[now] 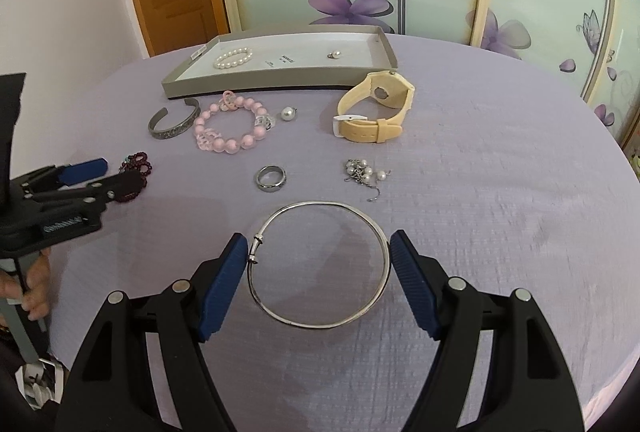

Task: Organize jewelry
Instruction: 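Grasp the dark red bead bracelet with the left tool while the right tool lifts the bangle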

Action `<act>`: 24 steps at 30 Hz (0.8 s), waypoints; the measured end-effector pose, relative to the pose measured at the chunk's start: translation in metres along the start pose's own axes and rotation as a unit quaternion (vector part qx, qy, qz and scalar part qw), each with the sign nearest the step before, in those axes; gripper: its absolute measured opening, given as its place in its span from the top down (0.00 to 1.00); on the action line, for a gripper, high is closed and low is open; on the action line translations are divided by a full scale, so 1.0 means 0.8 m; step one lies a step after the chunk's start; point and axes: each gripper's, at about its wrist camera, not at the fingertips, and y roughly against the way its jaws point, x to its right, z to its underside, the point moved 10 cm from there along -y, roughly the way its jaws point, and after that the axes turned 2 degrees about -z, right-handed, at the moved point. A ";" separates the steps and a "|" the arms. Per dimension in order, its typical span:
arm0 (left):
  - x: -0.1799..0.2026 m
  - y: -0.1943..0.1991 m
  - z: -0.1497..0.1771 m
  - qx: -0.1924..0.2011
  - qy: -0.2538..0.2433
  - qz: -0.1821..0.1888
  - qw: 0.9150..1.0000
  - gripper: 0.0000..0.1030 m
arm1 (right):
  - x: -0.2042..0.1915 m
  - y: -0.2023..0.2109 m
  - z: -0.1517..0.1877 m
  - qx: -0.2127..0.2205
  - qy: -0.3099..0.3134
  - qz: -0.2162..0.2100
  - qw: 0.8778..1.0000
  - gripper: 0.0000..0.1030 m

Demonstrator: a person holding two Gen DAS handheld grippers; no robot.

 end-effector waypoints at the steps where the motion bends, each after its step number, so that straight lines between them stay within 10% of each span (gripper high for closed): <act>1: 0.001 -0.004 0.001 -0.004 0.000 -0.004 1.000 0.34 | 0.000 0.000 0.000 0.000 -0.001 -0.001 1.000 0.28; 6: 0.003 -0.011 0.000 -0.012 -0.005 -0.022 1.000 0.49 | 0.000 0.003 -0.002 0.003 -0.003 -0.004 1.000 0.28; 10: 0.005 -0.010 -0.002 -0.008 -0.008 -0.017 1.000 0.86 | -0.003 0.006 -0.005 0.007 -0.001 -0.006 1.000 0.28; 24: -0.004 0.048 -0.029 0.043 -0.009 0.024 0.999 0.94 | -0.018 0.023 -0.024 0.029 0.011 -0.017 0.999 0.28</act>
